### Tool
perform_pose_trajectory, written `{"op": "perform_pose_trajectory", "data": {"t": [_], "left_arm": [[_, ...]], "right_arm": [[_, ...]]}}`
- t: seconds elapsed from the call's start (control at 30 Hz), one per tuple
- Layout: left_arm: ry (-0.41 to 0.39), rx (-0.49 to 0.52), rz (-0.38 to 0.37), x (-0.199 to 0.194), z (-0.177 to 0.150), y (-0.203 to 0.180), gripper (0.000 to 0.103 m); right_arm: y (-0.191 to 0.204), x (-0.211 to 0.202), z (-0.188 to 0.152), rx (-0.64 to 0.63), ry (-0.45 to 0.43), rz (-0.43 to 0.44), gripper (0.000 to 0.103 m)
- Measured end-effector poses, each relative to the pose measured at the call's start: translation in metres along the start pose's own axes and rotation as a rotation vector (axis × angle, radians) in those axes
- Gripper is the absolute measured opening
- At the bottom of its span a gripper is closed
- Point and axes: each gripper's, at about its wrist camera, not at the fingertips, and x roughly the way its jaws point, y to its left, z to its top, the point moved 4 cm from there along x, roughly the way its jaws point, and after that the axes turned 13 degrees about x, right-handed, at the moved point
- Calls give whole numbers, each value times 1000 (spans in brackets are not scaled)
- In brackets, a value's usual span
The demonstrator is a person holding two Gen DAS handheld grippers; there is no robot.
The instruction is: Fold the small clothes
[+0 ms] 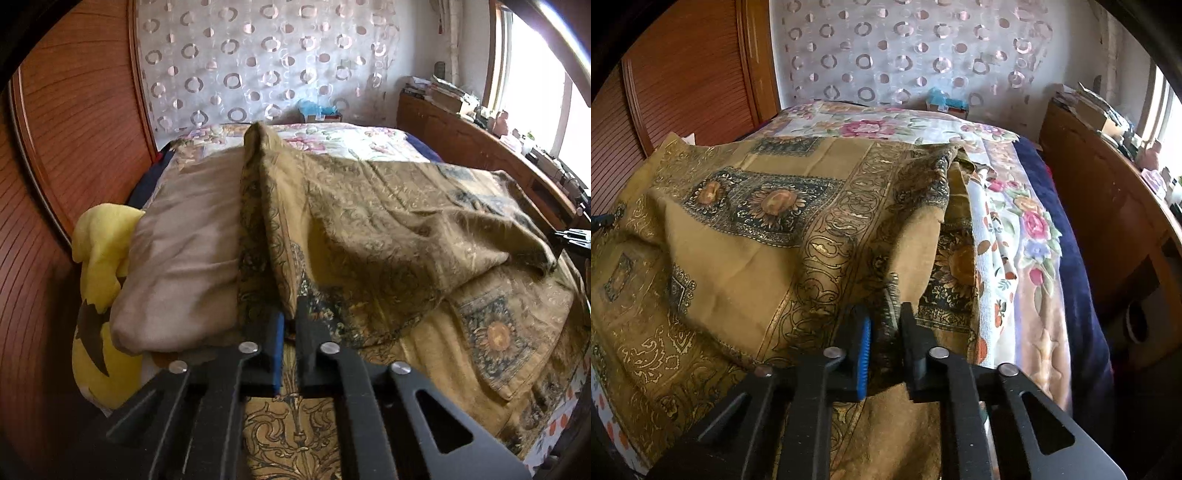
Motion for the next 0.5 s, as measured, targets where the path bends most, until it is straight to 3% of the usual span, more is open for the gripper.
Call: {"op": "perform_pose_trajectory", "data": {"t": [0.33,0.5], "left_arm": [[-209,-98,-5,-60,36,19,2],[-270,-96,13,-89,42,22,2]], "right_arm": [[-9,-39,19,68,-175,25,3],[-6,-61,18,94,-219,66,3]]}}
